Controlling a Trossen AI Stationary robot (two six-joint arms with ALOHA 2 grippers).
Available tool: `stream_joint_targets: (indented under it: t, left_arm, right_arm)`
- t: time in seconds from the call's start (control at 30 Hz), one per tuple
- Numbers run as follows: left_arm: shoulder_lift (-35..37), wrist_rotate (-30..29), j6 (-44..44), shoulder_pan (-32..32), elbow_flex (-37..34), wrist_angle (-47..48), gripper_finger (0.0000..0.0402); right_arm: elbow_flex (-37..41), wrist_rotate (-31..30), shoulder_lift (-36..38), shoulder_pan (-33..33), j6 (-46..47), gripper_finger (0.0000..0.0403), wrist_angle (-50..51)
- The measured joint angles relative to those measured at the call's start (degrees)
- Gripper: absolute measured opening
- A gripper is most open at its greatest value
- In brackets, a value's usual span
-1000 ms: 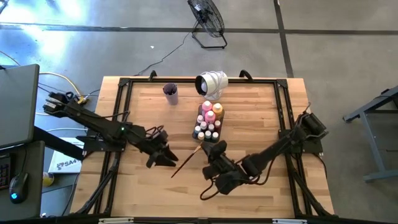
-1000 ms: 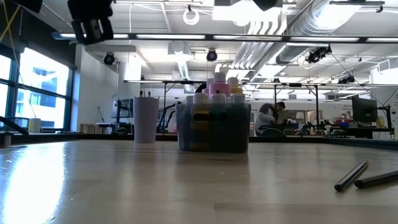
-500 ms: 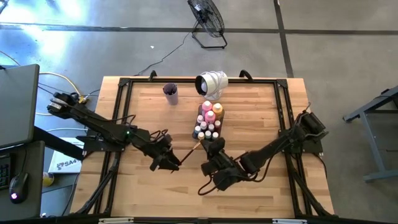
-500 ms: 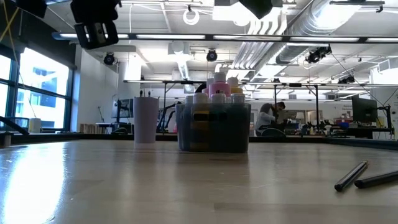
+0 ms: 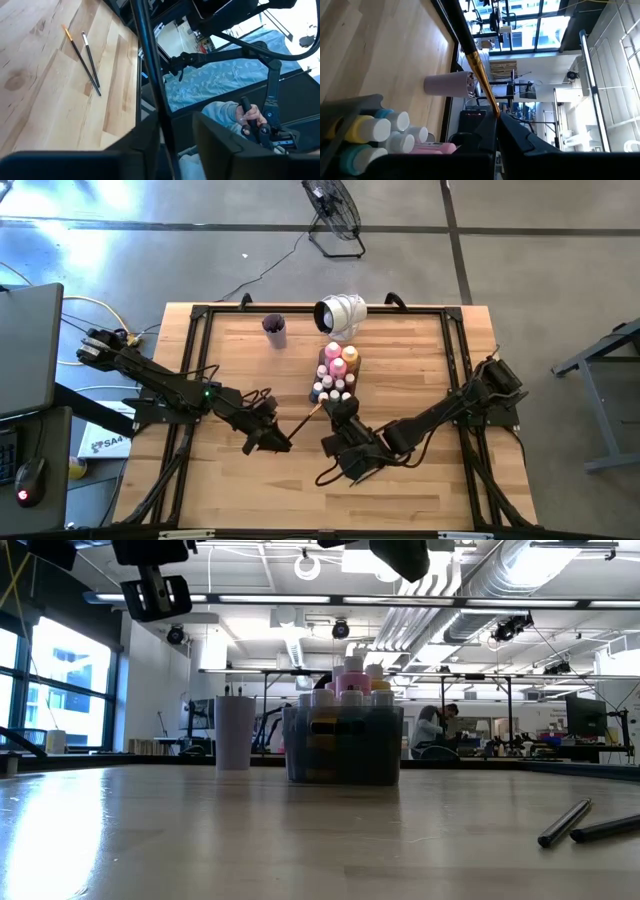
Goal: Pick & Place Paint Supplies
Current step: Put the gold paint brush into the violet cup
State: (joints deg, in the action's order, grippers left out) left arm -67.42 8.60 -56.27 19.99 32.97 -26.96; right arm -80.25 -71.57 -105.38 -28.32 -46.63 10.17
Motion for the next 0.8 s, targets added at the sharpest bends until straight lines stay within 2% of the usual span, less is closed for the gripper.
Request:
stream_joint_targets:
  t: [0.13,0.3,0.63,0.8]
  left_arm:
    - [0.0,0.0,0.3,-0.1,0.0,0.0,0.0064]
    - [0.0,-0.3,0.1,-0.2,-0.1,1.4,0.0017]
    - [0.0,-0.1,3.8,-0.1,-0.1,4.8,0.0011]
    - [0.0,0.9,4.0,-0.1,-0.1,4.6,0.0011]
  right_arm:
    - [0.0,0.0,0.0,0.3,-0.2,0.0003,0.0]
    - [0.0,0.0,0.1,0.3,-1.2,0.0003,-0.4]
    - [0.0,0.3,0.1,-0.6,-5.0,0.0003,-3.5]
    - [0.0,3.4,0.1,-1.1,-6.1,0.0019,-3.6]
